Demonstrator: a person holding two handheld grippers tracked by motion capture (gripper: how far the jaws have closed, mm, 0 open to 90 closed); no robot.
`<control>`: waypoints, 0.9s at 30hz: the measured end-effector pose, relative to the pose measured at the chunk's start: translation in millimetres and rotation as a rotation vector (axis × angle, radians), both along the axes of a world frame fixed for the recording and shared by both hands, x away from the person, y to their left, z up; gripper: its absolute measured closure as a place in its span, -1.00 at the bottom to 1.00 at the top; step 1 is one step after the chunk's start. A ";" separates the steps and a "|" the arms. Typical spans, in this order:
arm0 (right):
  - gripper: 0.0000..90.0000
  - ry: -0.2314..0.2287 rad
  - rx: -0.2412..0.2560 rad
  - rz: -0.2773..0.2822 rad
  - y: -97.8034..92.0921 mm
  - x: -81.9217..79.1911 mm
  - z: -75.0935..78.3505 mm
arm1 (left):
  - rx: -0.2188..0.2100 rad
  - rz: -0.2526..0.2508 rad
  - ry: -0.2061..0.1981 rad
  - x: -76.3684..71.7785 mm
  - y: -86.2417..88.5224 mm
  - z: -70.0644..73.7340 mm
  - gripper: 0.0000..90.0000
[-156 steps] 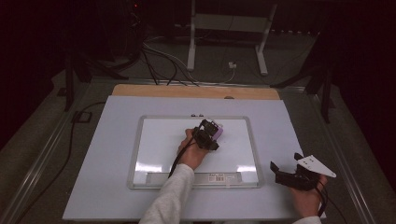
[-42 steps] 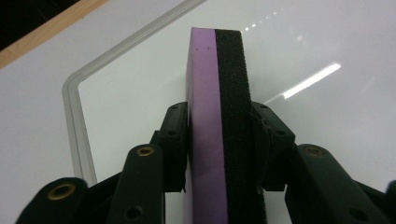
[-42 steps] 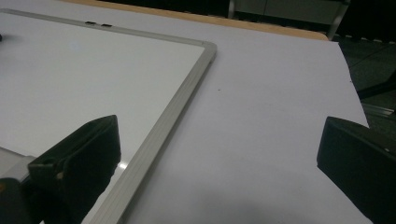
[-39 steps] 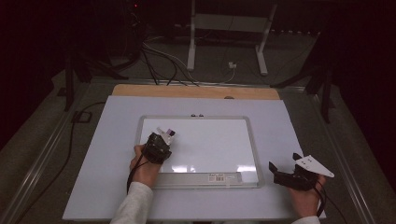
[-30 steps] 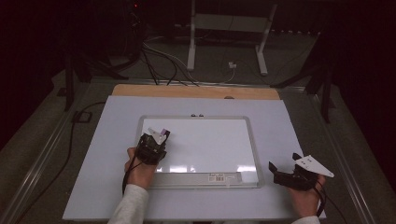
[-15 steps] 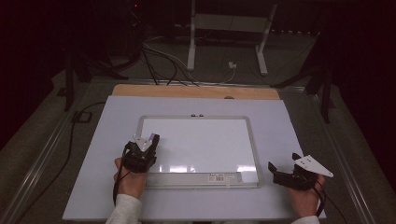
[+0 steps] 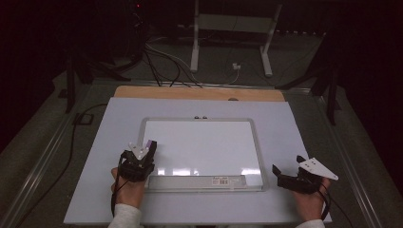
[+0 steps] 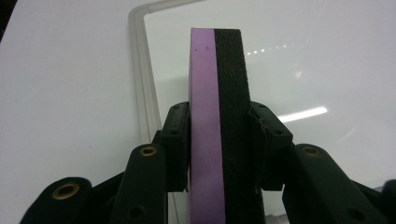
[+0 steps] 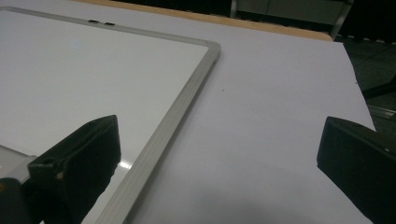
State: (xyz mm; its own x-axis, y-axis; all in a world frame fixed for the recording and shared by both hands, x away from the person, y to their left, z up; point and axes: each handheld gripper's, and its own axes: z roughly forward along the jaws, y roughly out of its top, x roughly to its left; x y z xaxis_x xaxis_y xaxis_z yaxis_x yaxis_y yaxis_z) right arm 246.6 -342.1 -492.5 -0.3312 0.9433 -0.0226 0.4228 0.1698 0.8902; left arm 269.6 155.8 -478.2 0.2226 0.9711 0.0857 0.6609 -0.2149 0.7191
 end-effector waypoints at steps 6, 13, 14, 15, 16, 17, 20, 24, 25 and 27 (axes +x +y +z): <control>-1.00 0.000 -0.002 0.001 0.5 0.4 -0.1 | -0.003 0.024 0.013 -2.5 3.5 -3.5 0.43; -1.00 -0.001 0.000 0.002 0.6 0.5 0.1 | -0.002 0.046 0.023 -6.9 3.5 -6.5 0.42; -1.00 -0.002 0.000 0.003 0.6 0.4 0.2 | 0.001 0.048 0.024 -7.4 3.4 -6.5 0.42; -1.00 -0.002 0.000 0.003 0.7 0.4 0.2 | 0.002 0.049 0.023 -8.0 3.0 -6.8 0.42; -1.00 -0.002 0.000 0.003 0.8 0.4 0.1 | 0.004 0.051 0.027 -8.7 2.9 -6.9 0.42; -1.00 -0.002 0.000 0.003 0.8 0.4 0.2 | 0.003 0.053 0.027 -9.2 2.8 -6.9 0.42; -1.00 -0.001 0.000 0.003 0.7 0.5 0.0 | -0.020 0.047 0.039 -9.6 4.3 -6.7 0.38; -1.00 -0.001 0.000 0.003 0.7 0.5 0.0 | -0.036 0.038 0.051 -9.4 5.7 -8.4 0.19; -1.00 0.000 0.000 0.003 0.8 0.6 -0.1 | -0.040 0.035 0.050 -9.2 6.0 -8.4 0.16; -1.00 0.001 -0.001 0.003 1.1 0.8 -0.2 | -0.043 0.030 0.040 -8.5 5.8 -7.3 0.07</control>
State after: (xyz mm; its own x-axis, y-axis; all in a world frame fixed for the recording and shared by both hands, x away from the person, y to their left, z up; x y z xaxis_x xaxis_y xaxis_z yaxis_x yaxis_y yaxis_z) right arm 247.4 -341.0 -492.8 -0.3342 0.9422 -0.0234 0.4229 0.1721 0.8897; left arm 261.1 161.6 -485.5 0.1960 0.9800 0.0356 0.6948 -0.1644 0.7001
